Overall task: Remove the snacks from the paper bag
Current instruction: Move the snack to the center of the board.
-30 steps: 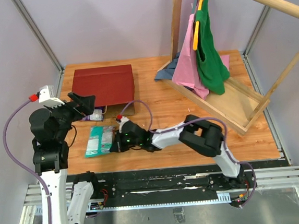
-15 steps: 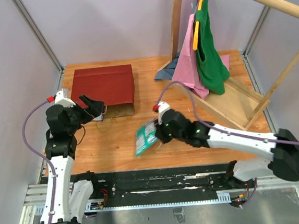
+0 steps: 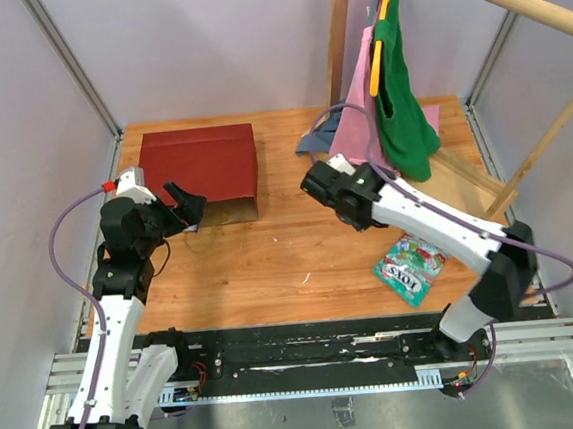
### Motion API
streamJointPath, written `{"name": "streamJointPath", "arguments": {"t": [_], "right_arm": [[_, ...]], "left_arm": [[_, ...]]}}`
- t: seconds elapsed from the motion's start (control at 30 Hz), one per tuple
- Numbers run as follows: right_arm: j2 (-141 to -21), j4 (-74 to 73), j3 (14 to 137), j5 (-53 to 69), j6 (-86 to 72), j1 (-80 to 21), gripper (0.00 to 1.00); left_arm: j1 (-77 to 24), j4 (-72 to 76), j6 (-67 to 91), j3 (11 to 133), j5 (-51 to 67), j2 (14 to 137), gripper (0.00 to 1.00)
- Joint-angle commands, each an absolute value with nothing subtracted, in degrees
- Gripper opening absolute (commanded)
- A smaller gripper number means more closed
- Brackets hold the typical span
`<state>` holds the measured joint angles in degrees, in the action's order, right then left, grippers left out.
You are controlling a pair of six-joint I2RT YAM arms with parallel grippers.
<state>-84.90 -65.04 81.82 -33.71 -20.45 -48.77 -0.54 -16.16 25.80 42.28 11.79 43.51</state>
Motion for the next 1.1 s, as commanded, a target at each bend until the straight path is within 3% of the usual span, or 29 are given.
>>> {"name": "streamJointPath", "arguments": {"t": [0.0, 0.17, 0.3, 0.4, 0.43, 0.53, 0.7, 0.93, 1.07], "right_arm": [[-95.59, -78.52, 86.91, -41.82, -16.17, -48.4, 0.05], [-103.77, -69.53, 90.62, -38.66, -13.0, -47.79, 0.1], [-97.35, -60.23, 87.77, -30.32, -11.01, -45.92, 0.51], [-87.78, -52.59, 79.0, -23.65, -13.88, -42.61, 0.62], [-84.25, -50.95, 75.8, -22.82, -15.79, -41.37, 0.76], [-75.3, -48.92, 65.17, -22.58, -23.79, -37.88, 0.99], [-67.38, -52.89, 51.17, -33.54, -44.41, -35.02, 1.0], [-65.94, -55.2, 40.92, -30.48, -64.85, -34.63, 0.66], [-65.95, -50.89, 37.09, -31.84, -65.24, -31.49, 0.64]], "left_arm": [[-1.93, -16.69, 25.15, 42.06, 8.27, 43.22, 1.0], [-2.02, -17.39, 25.13, 41.71, 8.61, 42.75, 1.0], [-2.02, -18.33, 24.77, 41.15, 8.18, 42.33, 1.0], [-2.02, -18.29, 24.67, 40.8, 8.51, 42.08, 1.0], [-2.02, -18.24, 24.61, 40.75, 8.78, 42.05, 1.0], [-2.07, -18.2, 24.42, 40.53, 9.73, 42.29, 1.0], [-2.11, -17.87, 24.18, 40.21, 11.52, 42.37, 1.0], [-2.3, -17.67, 24.1, 39.94, 12.88, 42.45, 1.0], [-2.37, -17.87, 24.0, 39.62, 13.44, 42.36, 1.0]]}}
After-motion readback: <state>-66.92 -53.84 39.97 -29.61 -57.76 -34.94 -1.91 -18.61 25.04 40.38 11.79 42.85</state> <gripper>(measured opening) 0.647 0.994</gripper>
